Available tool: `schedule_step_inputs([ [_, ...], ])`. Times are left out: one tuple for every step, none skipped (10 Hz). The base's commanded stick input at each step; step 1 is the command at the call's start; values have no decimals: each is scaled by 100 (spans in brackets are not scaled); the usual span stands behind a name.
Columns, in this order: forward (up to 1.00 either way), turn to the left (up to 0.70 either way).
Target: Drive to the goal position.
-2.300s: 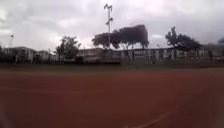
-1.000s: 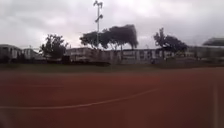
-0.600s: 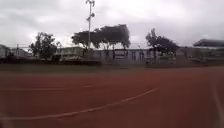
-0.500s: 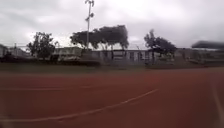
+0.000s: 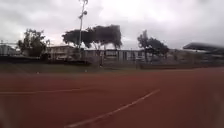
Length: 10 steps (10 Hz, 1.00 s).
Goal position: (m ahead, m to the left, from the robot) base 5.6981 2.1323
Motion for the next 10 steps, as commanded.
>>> schedule_step_inputs([
  [70,0],
  [70,0],
  [70,0],
  [70,4],
  [70,16],
  [70,29],
  [70,35],
  [70,35],
  [70,35],
  [70,35],
])
